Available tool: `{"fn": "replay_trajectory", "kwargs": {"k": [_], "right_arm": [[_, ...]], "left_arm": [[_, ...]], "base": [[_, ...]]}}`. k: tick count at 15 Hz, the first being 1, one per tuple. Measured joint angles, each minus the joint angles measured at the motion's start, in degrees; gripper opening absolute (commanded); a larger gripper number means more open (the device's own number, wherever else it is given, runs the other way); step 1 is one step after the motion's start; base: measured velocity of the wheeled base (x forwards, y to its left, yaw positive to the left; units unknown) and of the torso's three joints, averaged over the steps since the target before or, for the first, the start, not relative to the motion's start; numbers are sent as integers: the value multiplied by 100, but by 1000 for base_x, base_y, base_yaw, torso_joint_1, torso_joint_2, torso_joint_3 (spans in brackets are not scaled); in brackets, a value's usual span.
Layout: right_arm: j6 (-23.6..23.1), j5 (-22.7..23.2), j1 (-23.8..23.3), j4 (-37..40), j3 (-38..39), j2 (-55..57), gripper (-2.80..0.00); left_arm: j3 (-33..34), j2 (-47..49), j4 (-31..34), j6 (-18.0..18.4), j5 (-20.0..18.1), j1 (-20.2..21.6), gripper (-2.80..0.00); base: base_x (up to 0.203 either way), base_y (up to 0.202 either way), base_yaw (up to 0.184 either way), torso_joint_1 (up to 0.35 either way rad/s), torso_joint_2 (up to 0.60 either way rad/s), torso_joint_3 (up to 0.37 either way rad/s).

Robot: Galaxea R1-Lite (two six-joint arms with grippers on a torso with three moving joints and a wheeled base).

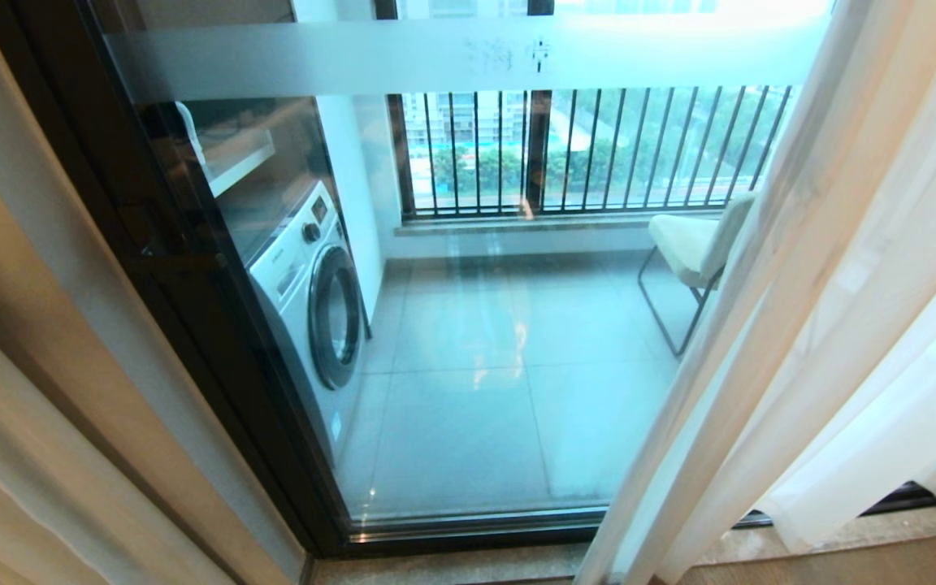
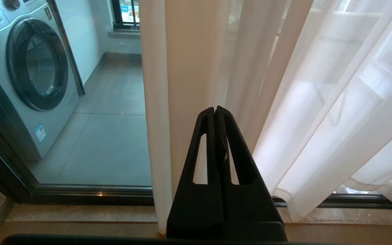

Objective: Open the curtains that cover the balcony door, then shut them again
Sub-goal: Close the inner curtains on both sides

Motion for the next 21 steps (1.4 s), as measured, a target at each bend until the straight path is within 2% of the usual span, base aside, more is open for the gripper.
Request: {"fn": "replay_trajectory", "kwargs": {"k": [5,9,14,21], "right_arm": [[0,-2,0,2,0,0,-280],[0,0,2,2,0,0,-280],[2,0,0,0,0,0,-280],[2,-2,0,0,0,0,-280]], "left_arm": [[-450,409,-10,3,134,-4,0],[-526,613,-33,0,139,-30,0],[-534,1036,-925,6,148,-51,0],[-560,1315,-1022,1,151,-85,0]], "base": [[0,0,0,0,0,0],[0,0,0,0,0,0],[0,0,0,0,0,0],[0,0,0,0,0,0]]}}
